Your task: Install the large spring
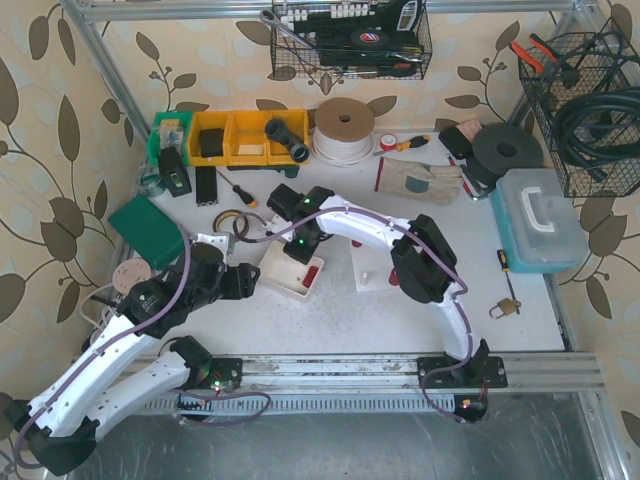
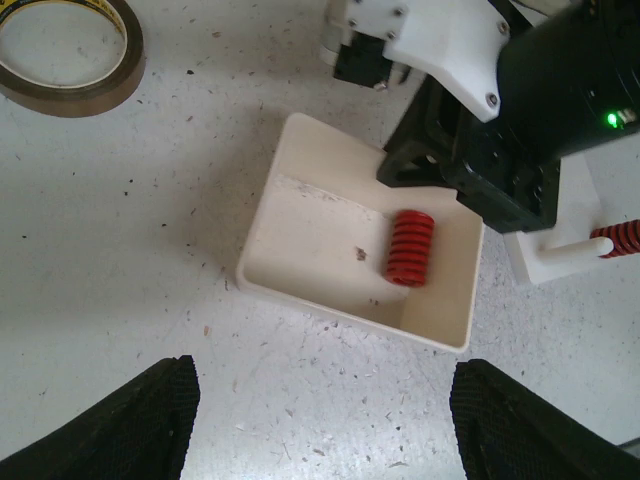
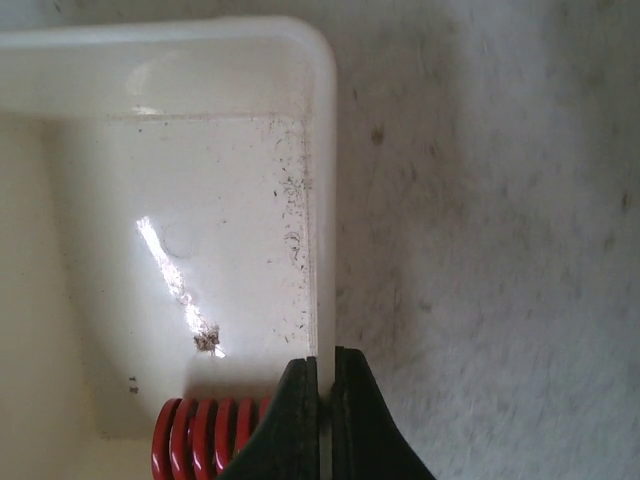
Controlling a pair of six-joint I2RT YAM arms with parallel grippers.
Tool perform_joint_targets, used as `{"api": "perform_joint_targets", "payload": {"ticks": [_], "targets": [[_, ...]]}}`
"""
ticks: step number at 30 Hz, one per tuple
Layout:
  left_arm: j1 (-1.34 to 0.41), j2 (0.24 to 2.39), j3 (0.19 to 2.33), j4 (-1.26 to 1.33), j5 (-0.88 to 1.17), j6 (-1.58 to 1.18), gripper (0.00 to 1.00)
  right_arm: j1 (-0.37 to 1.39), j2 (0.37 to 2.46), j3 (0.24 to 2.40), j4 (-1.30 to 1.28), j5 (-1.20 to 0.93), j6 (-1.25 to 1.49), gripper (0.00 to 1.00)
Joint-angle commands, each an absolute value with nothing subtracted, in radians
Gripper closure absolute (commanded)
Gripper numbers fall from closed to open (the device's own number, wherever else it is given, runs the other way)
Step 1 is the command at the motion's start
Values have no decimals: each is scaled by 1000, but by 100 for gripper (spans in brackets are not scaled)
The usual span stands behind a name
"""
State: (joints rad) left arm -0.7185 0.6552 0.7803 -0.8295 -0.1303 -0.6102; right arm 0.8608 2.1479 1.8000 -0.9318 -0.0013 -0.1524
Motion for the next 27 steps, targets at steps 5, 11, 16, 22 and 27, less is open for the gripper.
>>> {"api": "perform_joint_targets", "payload": {"ticks": [5, 11, 16, 22, 27], "targets": [[-695, 630, 748, -786, -140, -591, 27, 850, 2287, 2025, -1011, 19, -370, 92], [-684, 613, 727, -753, -101, -579, 27, 841, 2179, 1986, -953, -2, -257, 37], [-670, 618, 735, -724, -69, -557, 27, 832, 2073, 1930, -882, -34, -94, 0], [-609, 660, 759, -686, 16, -522, 28, 811, 2026, 1985, -1005, -11, 414, 1], [-530, 717, 817, -679, 152, -495, 29, 908, 1975, 2008, -1144, 187, 693, 1]]}}
